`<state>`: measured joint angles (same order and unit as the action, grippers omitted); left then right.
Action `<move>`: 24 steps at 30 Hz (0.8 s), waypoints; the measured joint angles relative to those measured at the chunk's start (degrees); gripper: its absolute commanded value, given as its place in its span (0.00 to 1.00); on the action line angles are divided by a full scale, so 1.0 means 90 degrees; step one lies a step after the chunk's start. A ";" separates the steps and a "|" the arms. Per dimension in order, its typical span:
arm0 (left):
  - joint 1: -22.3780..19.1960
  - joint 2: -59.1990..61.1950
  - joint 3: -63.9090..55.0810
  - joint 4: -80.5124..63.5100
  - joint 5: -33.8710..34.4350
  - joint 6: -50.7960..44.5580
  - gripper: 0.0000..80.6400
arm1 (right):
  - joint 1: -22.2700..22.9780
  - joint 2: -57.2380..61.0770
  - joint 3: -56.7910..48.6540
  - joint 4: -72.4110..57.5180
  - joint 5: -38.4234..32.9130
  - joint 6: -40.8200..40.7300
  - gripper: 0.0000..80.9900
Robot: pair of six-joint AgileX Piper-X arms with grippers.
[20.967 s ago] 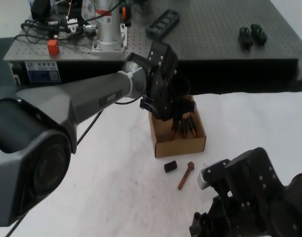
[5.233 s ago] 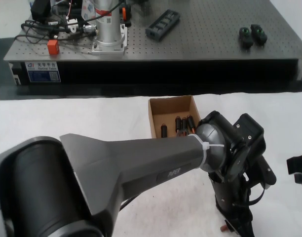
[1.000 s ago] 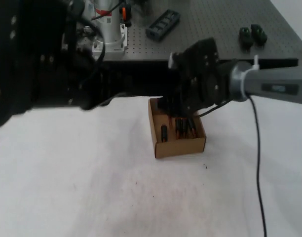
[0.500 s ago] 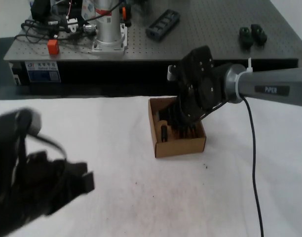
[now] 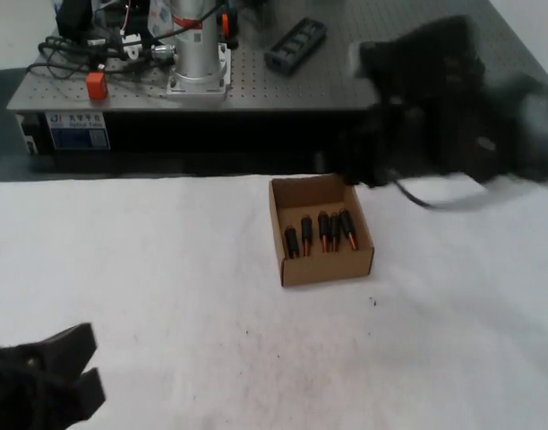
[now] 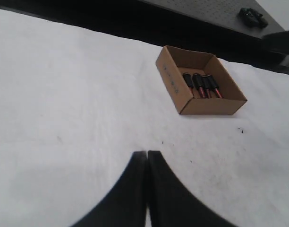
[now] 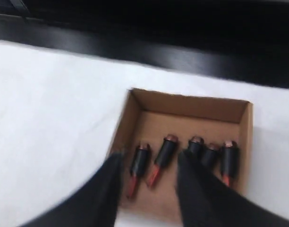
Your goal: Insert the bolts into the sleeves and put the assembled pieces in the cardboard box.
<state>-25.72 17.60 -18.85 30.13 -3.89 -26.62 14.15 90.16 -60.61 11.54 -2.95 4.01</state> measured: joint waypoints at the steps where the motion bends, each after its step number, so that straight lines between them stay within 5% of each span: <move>1: 0.0000 -0.0131 0.0000 0.0090 -0.0034 0.0000 0.01 | 0.0000 -0.0502 0.0526 -0.0198 -0.0001 -0.0001 0.35; 8: 0.0000 -0.0521 0.0170 0.0374 -0.0100 0.0000 0.01 | 0.0000 -0.4627 0.4160 -0.0453 -0.0021 0.0105 0.35; 17: 0.0000 -0.0521 0.0587 0.0470 -0.0107 0.0000 0.01 | 0.0000 -0.7152 0.5788 -0.0365 -0.0021 0.0145 0.35; 24: 0.0000 -0.0521 0.0701 0.0529 -0.0107 0.0000 0.01 | 0.0000 -0.7859 0.6417 -0.0042 -0.0021 0.0440 0.35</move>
<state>-25.72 12.91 -12.54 34.89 -4.85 -26.62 14.15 19.43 -2.86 11.17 -3.13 7.97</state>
